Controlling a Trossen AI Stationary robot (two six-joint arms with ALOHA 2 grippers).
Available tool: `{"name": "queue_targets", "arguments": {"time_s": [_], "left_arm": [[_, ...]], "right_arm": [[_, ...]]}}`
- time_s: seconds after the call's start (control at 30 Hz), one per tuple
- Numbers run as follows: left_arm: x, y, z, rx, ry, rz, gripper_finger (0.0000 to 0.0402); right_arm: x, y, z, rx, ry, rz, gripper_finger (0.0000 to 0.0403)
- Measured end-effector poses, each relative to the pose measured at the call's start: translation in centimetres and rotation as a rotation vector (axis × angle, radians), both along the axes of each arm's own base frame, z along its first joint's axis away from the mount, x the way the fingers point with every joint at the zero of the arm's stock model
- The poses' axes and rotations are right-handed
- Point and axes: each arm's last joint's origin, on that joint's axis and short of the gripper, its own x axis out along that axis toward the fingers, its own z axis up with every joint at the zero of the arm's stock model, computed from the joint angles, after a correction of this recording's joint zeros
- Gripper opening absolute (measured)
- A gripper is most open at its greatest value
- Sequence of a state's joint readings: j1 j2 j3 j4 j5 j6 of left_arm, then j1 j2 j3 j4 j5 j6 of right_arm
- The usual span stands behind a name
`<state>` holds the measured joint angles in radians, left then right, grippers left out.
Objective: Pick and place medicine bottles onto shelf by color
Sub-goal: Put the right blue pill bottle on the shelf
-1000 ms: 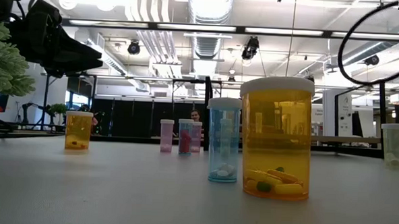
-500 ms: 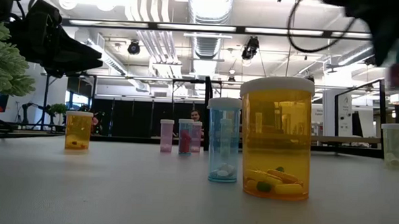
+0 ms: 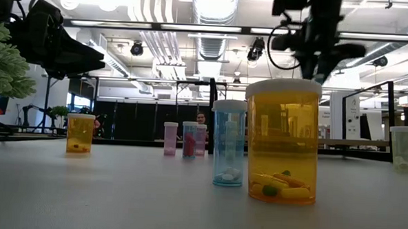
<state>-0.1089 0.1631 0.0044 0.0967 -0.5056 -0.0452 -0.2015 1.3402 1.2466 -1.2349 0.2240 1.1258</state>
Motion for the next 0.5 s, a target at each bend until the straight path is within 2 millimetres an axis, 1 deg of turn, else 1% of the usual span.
{"name": "queue_targets", "arguments": {"time_s": [0.13, 0.2, 0.4, 0.5], "left_arm": [[0.0, 0.0, 0.0, 0.000, 0.000, 0.000, 0.0238], [0.0, 0.0, 0.0, 0.000, 0.000, 0.000, 0.0238], [0.0, 0.0, 0.0, 0.000, 0.000, 0.000, 0.0238], [0.0, 0.0, 0.0, 0.000, 0.000, 0.000, 0.0238]], "right_arm": [[0.0, -3.8, -0.4, 0.005, -0.039, 0.032, 0.0094], [0.0, -5.4, -0.8, -0.004, -0.043, 0.012, 0.0096], [0.3, -10.2, -2.8, -0.003, 0.003, -0.031, 0.0099], [0.5, -12.7, -3.4, 0.040, 0.002, -0.021, 0.0098]]}}
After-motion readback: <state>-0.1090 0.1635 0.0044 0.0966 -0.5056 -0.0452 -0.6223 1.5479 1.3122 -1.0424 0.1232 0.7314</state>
